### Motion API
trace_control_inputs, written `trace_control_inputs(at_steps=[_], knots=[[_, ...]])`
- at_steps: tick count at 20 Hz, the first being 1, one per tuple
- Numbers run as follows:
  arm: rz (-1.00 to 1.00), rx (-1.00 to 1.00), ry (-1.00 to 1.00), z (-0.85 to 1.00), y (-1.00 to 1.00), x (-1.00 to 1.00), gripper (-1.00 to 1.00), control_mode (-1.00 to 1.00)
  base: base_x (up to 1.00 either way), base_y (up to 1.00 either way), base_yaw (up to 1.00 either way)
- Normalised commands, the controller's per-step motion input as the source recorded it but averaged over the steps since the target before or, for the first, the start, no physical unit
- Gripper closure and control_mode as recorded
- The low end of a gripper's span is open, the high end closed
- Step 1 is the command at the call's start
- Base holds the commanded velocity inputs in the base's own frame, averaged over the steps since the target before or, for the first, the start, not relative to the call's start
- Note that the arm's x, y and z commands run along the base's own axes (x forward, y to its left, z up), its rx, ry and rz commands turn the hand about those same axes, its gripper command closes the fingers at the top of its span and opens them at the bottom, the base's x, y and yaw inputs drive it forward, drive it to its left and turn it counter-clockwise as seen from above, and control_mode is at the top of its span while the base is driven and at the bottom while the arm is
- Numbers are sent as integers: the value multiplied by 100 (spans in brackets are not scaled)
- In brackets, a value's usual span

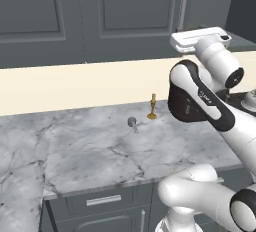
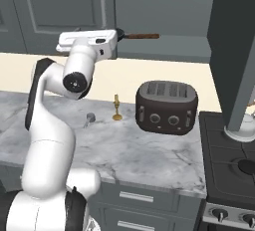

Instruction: Pick the pan from the cabinet and place it on the stove. Then turn on the stove burner for the pan.

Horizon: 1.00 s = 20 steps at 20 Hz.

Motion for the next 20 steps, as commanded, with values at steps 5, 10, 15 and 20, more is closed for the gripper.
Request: trace_control_inputs(at_steps=[5, 10, 15, 20], knots=[[0, 0, 0, 0, -2, 41, -100, -100, 0, 0, 0], [0, 0, 0, 0, -1, 40, -100, -100, 0, 0, 0], [0, 0, 0, 0, -1, 38, -100, -100, 0, 0, 0], [0, 0, 0, 0, 0, 37, -100, -100, 0, 0, 0]])
